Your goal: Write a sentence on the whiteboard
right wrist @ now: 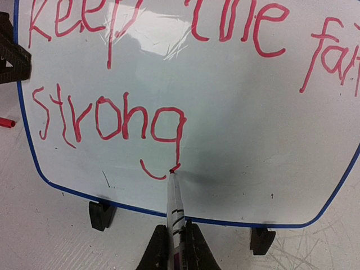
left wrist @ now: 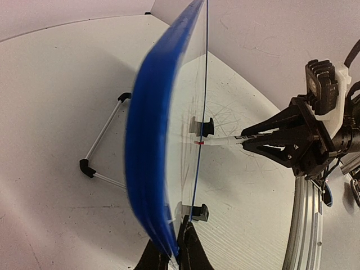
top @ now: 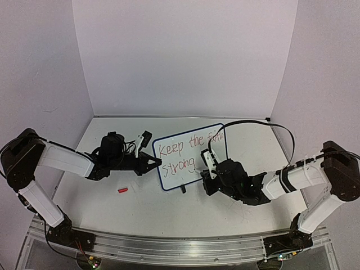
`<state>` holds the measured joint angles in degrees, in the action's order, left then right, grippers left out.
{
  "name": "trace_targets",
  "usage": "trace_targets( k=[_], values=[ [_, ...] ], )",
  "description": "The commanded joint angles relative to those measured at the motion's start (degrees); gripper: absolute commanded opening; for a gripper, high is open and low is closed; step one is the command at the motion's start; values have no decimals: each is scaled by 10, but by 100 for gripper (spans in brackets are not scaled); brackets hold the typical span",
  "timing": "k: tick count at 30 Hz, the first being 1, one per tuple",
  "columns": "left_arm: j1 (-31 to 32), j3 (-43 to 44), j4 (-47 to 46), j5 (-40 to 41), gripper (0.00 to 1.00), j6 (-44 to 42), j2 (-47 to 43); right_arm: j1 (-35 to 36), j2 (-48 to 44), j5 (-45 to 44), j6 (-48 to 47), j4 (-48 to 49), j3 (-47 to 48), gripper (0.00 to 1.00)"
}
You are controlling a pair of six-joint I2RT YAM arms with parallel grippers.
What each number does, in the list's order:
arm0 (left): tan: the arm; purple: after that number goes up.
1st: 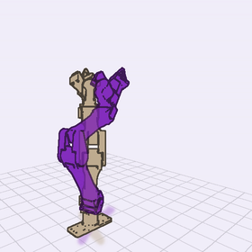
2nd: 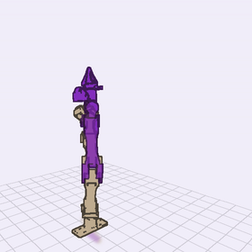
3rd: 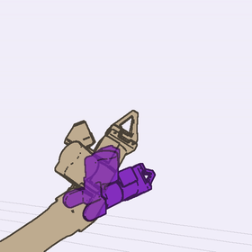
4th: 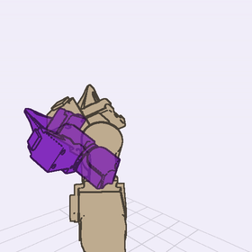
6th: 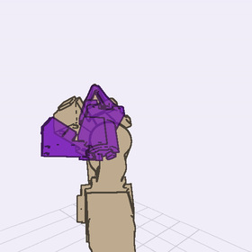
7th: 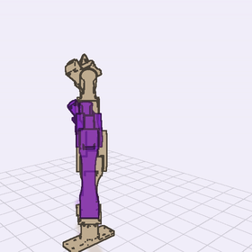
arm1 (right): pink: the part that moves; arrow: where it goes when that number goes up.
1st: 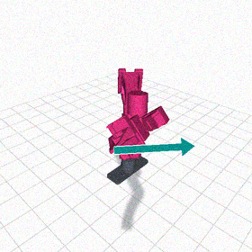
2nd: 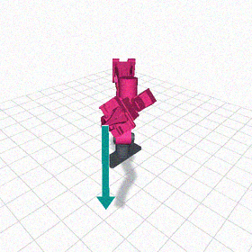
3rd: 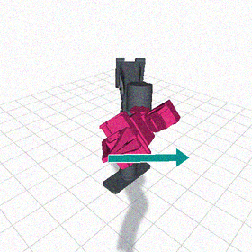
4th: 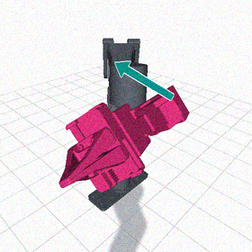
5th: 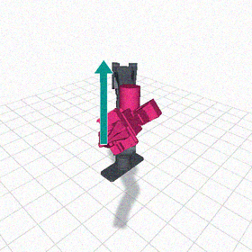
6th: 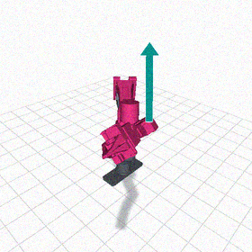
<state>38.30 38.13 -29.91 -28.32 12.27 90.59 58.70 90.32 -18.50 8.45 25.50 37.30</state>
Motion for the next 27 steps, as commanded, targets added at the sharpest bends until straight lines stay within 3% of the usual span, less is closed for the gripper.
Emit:
trace_targets(
  k=[1, 14, 27],
  values=[
    [-13, -3, 48, 90, 0, -43, 3, -1, 16, 4, 10, -6, 24, 0],
    [-13, -4, 48, 92, 0, -43, 5, -1, -46, 37, 8, 33, -10, 0],
    [-13, -2, 50, 90, 0, -40, 2, -21, -45, -16, 16, 8, -3, 0]
  ],
)
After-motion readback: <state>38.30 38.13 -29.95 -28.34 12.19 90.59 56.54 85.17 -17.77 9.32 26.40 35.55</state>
